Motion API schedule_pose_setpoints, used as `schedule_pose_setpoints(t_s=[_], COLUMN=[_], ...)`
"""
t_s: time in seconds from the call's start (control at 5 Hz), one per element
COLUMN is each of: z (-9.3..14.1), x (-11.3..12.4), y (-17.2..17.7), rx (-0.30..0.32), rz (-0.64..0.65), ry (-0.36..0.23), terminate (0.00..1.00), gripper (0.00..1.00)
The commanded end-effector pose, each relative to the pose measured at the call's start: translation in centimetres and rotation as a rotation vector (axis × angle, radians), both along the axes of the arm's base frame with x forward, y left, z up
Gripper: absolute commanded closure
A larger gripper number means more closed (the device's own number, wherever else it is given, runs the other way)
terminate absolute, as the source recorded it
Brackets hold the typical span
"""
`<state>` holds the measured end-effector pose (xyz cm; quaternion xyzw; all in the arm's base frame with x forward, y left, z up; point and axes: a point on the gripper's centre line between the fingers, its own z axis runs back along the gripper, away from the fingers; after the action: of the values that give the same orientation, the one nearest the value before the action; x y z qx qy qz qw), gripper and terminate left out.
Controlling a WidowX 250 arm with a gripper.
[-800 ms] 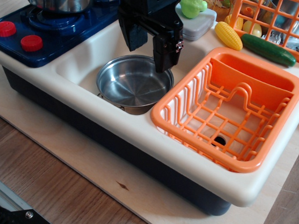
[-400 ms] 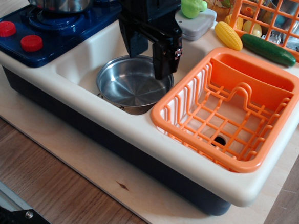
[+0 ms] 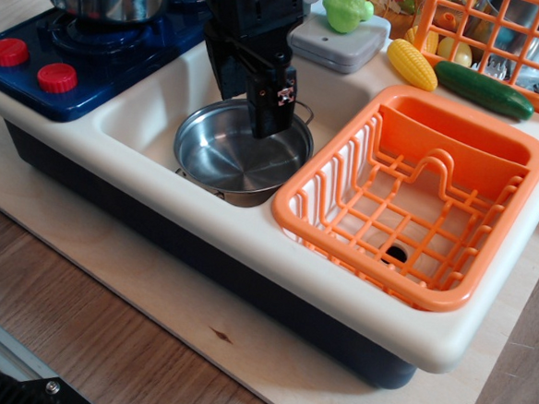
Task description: Put pan from sink into drying rack
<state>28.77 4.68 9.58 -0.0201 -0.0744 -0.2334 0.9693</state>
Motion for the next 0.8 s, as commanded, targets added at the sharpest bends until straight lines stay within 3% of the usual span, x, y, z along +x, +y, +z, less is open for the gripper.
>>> schedule_pose_setpoints(t_s=[0.0,0.6], z=[0.6,-2.0], x=[1.1,1.5], y=[2.0,2.2], rx=[0.037,0.029], rz=[-0.081,-0.084], ry=[-0.045,-0.113], terminate=[0.00,0.00], gripper=[0.00,0.00])
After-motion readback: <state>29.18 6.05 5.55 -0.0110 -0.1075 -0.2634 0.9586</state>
